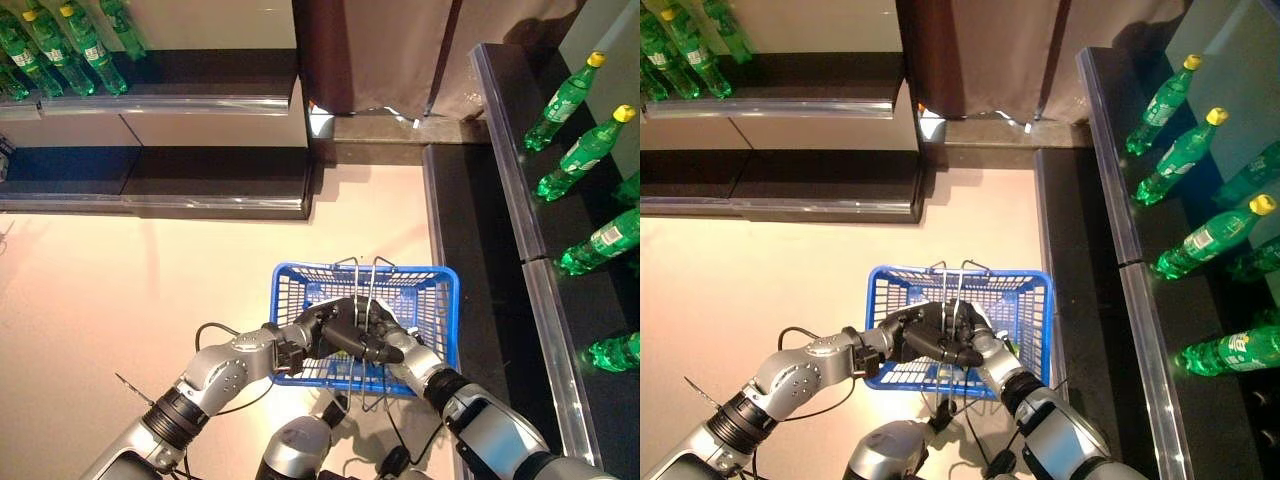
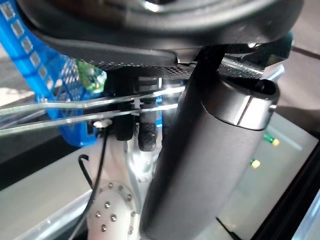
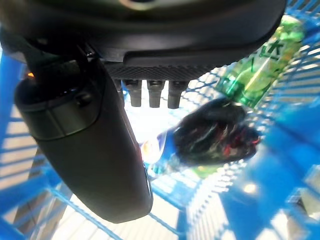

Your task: Pick up the drink and place into the basket.

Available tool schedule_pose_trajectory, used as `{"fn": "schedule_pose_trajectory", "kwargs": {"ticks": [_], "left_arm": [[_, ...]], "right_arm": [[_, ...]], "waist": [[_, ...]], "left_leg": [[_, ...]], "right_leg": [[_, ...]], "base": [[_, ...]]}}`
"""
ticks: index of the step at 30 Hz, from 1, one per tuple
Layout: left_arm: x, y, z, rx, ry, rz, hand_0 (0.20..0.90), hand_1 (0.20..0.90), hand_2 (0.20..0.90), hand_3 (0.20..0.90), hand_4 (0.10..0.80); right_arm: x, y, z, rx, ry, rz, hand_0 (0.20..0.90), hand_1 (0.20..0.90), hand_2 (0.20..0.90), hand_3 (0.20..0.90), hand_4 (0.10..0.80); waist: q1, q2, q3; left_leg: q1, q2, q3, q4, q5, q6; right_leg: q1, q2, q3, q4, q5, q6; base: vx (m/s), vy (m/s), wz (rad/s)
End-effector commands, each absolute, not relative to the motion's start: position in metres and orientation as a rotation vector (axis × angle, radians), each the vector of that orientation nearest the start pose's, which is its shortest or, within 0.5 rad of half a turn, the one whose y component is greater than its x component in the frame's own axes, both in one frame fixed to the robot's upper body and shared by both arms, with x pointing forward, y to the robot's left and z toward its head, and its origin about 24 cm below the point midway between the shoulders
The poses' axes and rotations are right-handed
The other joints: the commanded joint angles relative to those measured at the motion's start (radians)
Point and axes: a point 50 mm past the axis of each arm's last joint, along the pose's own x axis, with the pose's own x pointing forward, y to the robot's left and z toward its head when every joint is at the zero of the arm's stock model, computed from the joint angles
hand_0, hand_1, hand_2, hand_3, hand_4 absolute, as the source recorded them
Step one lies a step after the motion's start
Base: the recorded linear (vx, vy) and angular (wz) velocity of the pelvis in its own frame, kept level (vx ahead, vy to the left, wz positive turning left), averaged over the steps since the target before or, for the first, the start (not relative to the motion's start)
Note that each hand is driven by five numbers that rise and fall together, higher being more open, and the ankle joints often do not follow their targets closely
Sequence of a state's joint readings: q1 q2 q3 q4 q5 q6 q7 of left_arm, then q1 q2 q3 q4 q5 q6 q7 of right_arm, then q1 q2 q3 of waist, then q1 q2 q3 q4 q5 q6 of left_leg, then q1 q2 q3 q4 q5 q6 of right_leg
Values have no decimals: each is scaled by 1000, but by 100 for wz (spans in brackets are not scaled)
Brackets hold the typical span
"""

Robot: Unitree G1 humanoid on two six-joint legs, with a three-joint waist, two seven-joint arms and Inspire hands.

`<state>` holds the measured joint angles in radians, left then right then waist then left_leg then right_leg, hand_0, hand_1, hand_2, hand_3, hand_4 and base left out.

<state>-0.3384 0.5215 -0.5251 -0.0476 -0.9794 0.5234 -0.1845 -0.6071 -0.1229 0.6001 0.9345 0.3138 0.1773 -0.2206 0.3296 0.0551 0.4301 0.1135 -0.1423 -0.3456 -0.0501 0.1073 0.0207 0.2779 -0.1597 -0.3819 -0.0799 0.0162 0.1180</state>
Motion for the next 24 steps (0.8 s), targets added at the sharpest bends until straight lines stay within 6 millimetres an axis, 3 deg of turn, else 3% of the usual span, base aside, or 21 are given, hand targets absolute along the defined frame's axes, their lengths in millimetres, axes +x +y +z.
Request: {"fn": "schedule_pose_trajectory", "kwargs": {"ticks": [1,5,8,10,13,15,19,24], "left_arm": [[256,49,137,-737,38,-1050,300,300,300,200,100],[272,82,136,-723,-11,-876,300,300,300,200,100],[292,133,129,-642,-113,-647,300,300,300,200,100],[298,180,122,-697,-168,-456,300,300,300,200,100],[292,246,95,-770,-246,-211,300,300,300,200,100],[281,271,82,-783,-299,-94,300,300,300,200,100],[259,301,62,-820,-363,88,300,300,300,200,100],[232,320,34,-917,-409,271,300,300,300,200,100]], "right_arm": [[321,-65,-18,-339,461,225,900,900,900,900,800],[331,-62,8,-299,350,217,900,900,900,900,800],[329,-59,26,-229,253,272,900,900,900,900,800],[319,-65,29,-189,204,339,900,900,900,900,800],[305,-74,37,-128,128,439,900,900,900,900,800],[301,-81,44,-84,84,472,900,900,900,900,800],[290,-100,53,-8,-12,491,900,900,900,900,800],[274,-118,61,172,-105,466,900,900,900,900,800]], "waist": [[22,-7,-364],[21,-10,-360],[8,-15,-355],[-5,-21,-350],[-35,-34,-346],[-48,-42,-341],[-78,-50,-334],[-123,-55,-333]], "left_leg": [[22,22,138,-32,-97,3],[23,26,138,-35,-95,2],[18,30,147,-37,-96,0],[15,35,157,-37,-96,-3],[12,42,181,-37,-100,-5],[11,48,198,-37,-101,-8],[11,58,231,-37,-108,-6],[15,66,266,-37,-118,-3]], "right_leg": [[-91,-2,-5,63,15,16],[-91,-2,-2,54,20,15],[-100,0,5,51,19,14],[-107,0,15,47,19,17],[-121,1,31,48,15,21],[-128,3,42,50,14,23],[-137,11,72,41,16,22],[-148,25,123,34,16,20]], "base": [[0,0,0],[0,0,0],[-46,-46,-4],[-58,-64,-5],[-52,-73,-8],[-39,-96,-31],[-33,-85,-33],[-24,-66,-35]]}}
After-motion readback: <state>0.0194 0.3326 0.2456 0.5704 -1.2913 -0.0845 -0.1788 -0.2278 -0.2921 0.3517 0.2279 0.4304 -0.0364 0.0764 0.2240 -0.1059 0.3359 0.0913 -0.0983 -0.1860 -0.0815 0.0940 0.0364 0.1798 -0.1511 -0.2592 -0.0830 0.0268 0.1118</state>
